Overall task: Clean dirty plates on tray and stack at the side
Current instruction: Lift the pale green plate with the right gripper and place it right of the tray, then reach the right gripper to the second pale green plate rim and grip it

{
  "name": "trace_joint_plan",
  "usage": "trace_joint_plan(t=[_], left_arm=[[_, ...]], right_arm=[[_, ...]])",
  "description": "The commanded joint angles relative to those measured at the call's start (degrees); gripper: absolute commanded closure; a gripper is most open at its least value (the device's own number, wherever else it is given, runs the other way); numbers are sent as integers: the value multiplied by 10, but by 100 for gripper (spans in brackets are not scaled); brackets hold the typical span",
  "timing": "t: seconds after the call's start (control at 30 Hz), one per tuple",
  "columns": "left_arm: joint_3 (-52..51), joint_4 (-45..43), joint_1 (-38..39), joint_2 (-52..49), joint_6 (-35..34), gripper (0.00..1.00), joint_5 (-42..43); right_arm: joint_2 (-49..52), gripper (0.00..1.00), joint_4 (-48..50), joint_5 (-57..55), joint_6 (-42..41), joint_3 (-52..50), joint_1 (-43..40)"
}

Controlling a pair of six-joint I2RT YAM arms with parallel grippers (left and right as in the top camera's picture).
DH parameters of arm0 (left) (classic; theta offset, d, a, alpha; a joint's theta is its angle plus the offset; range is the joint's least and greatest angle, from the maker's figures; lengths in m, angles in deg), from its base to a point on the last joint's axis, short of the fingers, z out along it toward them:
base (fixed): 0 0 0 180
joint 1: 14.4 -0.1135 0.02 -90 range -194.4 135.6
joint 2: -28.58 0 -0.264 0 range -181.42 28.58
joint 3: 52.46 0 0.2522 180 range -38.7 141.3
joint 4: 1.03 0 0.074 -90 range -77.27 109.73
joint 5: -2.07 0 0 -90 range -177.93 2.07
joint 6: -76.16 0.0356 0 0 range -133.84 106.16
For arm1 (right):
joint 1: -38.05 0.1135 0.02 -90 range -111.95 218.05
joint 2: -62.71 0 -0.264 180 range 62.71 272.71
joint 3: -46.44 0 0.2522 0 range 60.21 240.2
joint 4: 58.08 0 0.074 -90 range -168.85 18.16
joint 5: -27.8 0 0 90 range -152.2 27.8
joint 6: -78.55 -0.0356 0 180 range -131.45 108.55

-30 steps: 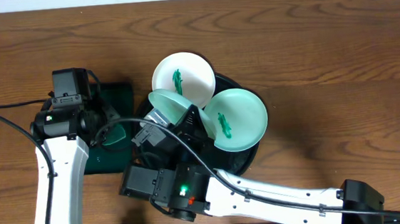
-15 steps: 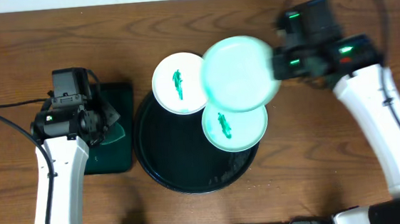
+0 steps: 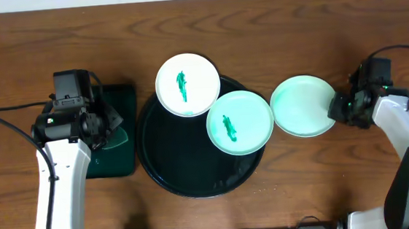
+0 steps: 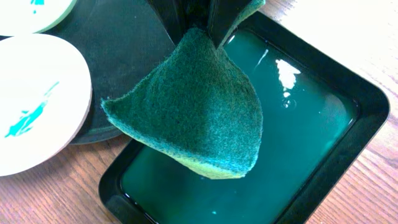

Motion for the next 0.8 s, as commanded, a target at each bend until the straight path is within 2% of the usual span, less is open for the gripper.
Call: trace_joint_plan(t=[0.0, 0.07, 0.17, 0.27, 0.47, 0.57, 0.63, 0.77], left_arm=[[15, 1, -2, -2, 14, 93, -7], [15, 1, -2, -2, 14, 93, -7], [15, 1, -2, -3, 14, 93, -7], [15, 1, -2, -4, 14, 93, -7], [15, 2, -2, -4, 16, 93, -7], [15, 2, -2, -4, 16, 93, -7], [15, 2, -2, -4, 16, 92, -7], [15, 2, -2, -5, 16, 93, -7]], right_arm=[[-3, 77, -21, -5, 1, 11, -2], [-3, 70, -99, 71, 51, 87, 2], [-3, 62, -152, 160, 117, 168, 42], [6, 59, -142, 145, 152, 180, 136], [93, 62, -104, 145, 189, 181, 239], [123, 64, -87, 141, 190, 181, 252], [134, 71, -84, 136, 193, 181, 257], [141, 76, -85, 123, 193, 180, 259]])
